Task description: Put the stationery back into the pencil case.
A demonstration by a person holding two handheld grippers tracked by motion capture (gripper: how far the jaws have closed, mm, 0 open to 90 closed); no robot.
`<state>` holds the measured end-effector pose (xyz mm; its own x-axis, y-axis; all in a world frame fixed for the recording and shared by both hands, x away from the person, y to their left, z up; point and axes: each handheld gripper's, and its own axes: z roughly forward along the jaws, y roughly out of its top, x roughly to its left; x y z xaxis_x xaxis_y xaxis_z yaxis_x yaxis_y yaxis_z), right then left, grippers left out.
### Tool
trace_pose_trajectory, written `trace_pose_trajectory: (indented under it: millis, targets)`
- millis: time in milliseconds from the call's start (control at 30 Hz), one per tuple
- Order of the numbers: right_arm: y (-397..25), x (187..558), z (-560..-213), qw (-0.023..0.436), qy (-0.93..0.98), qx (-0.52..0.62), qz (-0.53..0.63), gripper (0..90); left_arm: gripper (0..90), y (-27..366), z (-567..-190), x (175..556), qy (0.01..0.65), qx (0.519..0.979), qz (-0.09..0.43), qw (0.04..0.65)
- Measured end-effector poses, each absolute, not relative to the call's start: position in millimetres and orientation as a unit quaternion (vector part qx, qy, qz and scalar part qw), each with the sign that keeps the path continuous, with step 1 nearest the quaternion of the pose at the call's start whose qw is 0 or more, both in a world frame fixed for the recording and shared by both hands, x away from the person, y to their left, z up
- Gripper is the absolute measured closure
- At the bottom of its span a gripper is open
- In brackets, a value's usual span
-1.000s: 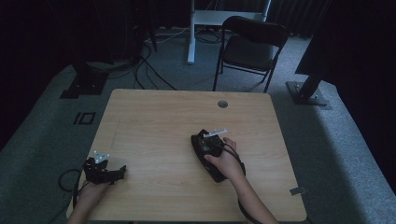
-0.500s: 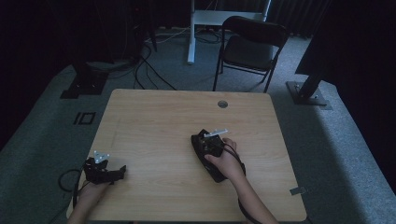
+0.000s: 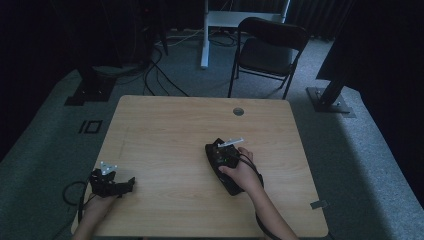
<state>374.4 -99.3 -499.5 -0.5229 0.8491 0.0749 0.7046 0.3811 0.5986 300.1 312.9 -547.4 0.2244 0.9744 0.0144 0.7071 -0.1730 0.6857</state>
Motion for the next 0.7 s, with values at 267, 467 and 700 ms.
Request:
trace_pose_trajectory:
  millis: [267,467,700]
  targets:
    - [-105.5,372.8,-494.9,0.116,0.815,0.483,0.297,74.6,0.2,312.9,-547.4,300.1,0.577,0.729,0.235,0.285]
    - [-109.9,370.8,-488.3,0.121,0.814,0.474,0.314,90.0,0.2,312.9,-547.4,300.1,0.577,0.729,0.235,0.284]
    - [-111.1,365.2,-479.6,0.124,0.818,0.461,0.322,89.9,0.2,312.8,-547.4,300.1,0.577,0.729,0.235,0.284]
